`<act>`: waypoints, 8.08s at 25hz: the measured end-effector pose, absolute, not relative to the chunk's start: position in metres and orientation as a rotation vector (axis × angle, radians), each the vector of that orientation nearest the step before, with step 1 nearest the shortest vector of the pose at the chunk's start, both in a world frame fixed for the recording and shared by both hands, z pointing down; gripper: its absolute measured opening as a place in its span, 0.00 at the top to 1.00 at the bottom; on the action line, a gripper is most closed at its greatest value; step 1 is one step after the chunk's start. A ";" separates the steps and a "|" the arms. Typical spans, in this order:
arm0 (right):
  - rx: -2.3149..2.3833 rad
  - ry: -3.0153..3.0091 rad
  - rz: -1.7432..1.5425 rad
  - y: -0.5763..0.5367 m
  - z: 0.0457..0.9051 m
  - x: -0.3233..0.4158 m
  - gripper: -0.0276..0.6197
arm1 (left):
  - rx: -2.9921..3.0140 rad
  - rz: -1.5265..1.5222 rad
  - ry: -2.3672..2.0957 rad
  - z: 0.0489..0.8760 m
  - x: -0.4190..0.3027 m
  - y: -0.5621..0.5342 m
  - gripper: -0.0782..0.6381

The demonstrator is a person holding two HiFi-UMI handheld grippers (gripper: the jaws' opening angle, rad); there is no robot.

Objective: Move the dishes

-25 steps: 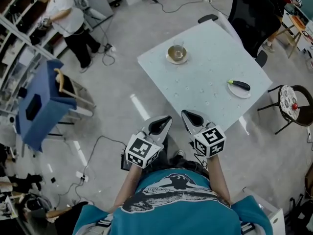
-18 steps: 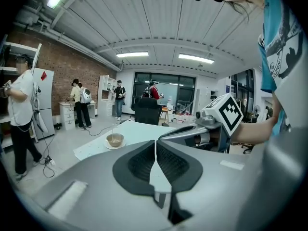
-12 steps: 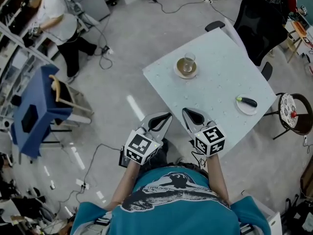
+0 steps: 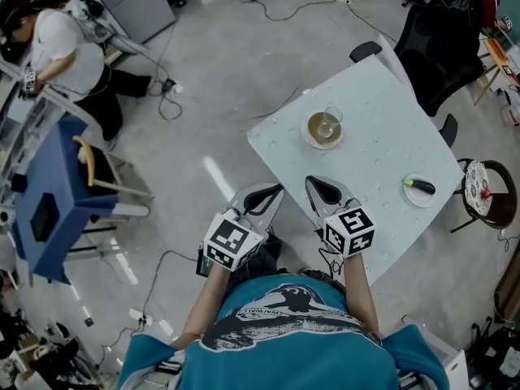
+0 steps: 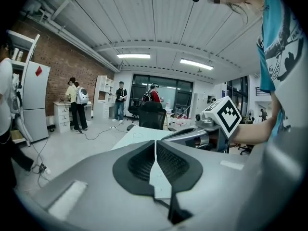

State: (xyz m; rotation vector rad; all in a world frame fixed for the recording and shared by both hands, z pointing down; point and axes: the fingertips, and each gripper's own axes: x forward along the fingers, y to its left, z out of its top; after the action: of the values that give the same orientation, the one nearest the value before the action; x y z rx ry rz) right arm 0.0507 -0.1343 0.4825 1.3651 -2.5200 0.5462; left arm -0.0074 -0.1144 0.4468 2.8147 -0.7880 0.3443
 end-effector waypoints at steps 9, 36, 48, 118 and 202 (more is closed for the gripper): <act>1.525 -2.400 0.537 -0.173 0.487 0.065 0.95 | 2.838 0.310 -0.706 0.451 -0.025 -0.152 0.86; 1.407 -2.116 0.378 -0.290 0.522 0.179 0.51 | 2.773 0.250 -0.864 0.445 -0.032 -0.175 0.86; 1.398 -2.085 0.526 -0.328 0.580 0.182 0.46 | 2.704 0.314 -0.893 0.457 -0.022 -0.176 0.86; 2.201 -1.744 0.765 -0.163 0.631 0.378 0.54 | 2.803 0.532 -0.458 0.494 0.062 -0.170 0.86; 1.167 -1.966 0.258 -0.291 0.640 0.129 0.93 | 2.547 0.521 -1.014 0.509 -0.094 -0.176 0.86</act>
State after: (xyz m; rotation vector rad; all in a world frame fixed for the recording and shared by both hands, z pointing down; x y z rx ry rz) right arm 0.1286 -0.2909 0.6396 1.1665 -1.9655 0.2581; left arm -0.0937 -0.1764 0.5086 2.5468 -1.0143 0.5211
